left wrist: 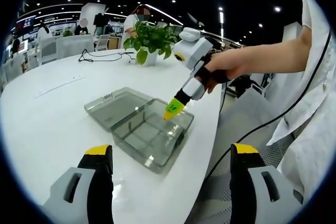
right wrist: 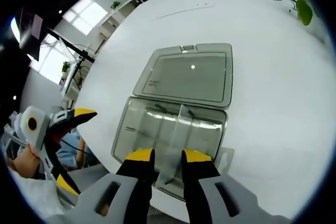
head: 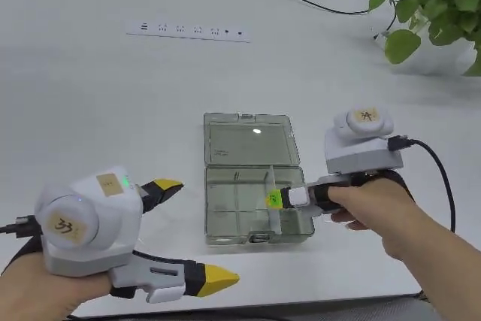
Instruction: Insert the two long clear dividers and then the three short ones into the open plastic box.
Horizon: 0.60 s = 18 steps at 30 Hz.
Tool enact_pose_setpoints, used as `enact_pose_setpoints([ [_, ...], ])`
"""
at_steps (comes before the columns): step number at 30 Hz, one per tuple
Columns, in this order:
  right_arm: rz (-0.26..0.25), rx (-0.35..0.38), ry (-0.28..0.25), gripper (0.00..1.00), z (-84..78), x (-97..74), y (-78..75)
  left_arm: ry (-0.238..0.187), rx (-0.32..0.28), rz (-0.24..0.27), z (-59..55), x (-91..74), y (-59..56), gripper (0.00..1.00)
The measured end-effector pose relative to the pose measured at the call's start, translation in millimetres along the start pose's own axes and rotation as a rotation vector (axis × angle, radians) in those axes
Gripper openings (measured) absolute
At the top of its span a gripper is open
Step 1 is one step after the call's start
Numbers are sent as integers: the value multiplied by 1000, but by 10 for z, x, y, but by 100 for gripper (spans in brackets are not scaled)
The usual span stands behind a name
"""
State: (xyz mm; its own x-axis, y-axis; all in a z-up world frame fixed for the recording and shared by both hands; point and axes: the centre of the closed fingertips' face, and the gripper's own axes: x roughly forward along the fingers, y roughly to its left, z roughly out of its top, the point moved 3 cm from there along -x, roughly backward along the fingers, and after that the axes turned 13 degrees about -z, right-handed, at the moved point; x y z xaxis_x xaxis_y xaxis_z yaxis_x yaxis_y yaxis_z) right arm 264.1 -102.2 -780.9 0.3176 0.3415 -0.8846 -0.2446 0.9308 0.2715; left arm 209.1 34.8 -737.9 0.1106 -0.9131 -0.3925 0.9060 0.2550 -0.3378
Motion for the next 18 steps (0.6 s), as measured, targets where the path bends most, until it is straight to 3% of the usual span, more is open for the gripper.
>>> enact_pose_setpoints([
  [18,71,-136,-138,35,116,-297,17,-4,-9,53,85,-55,52,94],
])
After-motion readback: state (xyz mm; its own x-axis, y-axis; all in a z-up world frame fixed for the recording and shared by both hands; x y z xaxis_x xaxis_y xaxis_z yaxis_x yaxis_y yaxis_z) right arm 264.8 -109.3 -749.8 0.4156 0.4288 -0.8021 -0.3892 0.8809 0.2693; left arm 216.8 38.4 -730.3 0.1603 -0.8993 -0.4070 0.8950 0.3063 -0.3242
